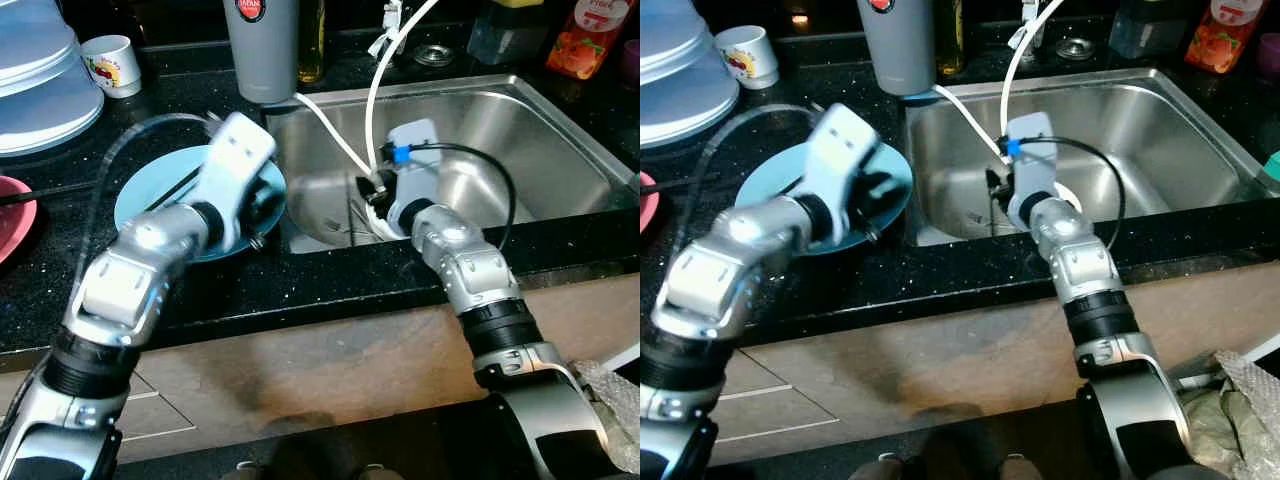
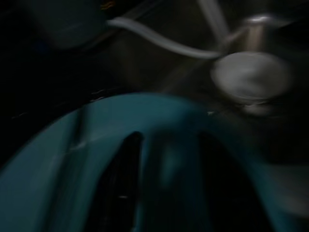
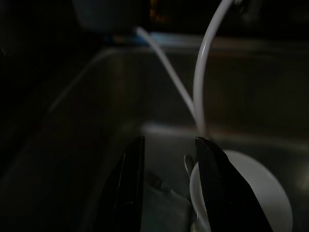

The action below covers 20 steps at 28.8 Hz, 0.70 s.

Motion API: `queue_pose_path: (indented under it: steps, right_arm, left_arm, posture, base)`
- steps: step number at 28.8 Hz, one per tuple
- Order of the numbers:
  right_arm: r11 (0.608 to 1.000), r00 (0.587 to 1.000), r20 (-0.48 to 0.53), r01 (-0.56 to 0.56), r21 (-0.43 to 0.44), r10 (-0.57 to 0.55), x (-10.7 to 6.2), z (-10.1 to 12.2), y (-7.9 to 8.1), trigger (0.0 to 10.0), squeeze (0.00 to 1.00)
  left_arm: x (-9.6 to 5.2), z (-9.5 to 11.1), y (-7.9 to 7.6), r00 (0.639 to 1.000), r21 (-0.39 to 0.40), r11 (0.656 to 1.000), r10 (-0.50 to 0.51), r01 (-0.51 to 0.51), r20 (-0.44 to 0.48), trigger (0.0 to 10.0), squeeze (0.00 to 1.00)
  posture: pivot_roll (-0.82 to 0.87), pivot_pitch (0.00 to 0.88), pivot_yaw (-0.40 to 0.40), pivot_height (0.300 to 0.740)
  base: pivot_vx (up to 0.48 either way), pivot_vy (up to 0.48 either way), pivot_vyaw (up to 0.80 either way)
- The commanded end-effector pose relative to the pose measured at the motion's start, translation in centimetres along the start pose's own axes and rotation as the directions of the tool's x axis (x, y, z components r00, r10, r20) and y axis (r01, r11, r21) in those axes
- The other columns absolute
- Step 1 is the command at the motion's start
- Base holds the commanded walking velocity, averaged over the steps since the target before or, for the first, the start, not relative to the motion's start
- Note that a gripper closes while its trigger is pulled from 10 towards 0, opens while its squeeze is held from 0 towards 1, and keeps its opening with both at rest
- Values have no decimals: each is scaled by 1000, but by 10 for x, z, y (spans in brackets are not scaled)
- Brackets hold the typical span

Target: Kitchen organization

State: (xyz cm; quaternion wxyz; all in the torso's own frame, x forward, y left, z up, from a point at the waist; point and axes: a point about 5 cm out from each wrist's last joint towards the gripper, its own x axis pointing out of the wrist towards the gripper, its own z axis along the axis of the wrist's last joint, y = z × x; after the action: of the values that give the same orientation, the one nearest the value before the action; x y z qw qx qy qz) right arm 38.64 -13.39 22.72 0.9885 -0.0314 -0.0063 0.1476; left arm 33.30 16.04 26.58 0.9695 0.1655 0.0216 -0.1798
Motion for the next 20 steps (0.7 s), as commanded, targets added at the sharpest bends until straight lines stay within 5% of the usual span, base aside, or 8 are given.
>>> queue_pose_path:
  steps: [1,4,5,20]
  right_arm:
    - [999,999,50,-20,32,19,0,14,4,10000,0]
    - [996,995,65,-76,39,73,-2,20,13,10000,0]
    - [993,992,64,-108,38,105,-3,21,18,10000,0]
    - [959,958,73,-280,44,276,-18,27,46,10000,0]
  left_arm:
    - [-4,-4,17,997,-8,998,69,-70,-39,10000,1000]
    - [-8,-6,31,991,16,993,115,-115,-63,10000,1000]
    - [-9,-8,36,989,28,992,123,-122,-79,10000,0]
    - [-13,-39,52,969,4,989,143,-145,-203,10000,0]
  posture:
    - [24,110,12,740]
    - [27,109,11,740]
    - [28,109,9,740]
    - [23,104,11,740]
  base:
    - [0,0,0]
    - [0,0,0]
    - [0,0,0]
    - [0,0,0]
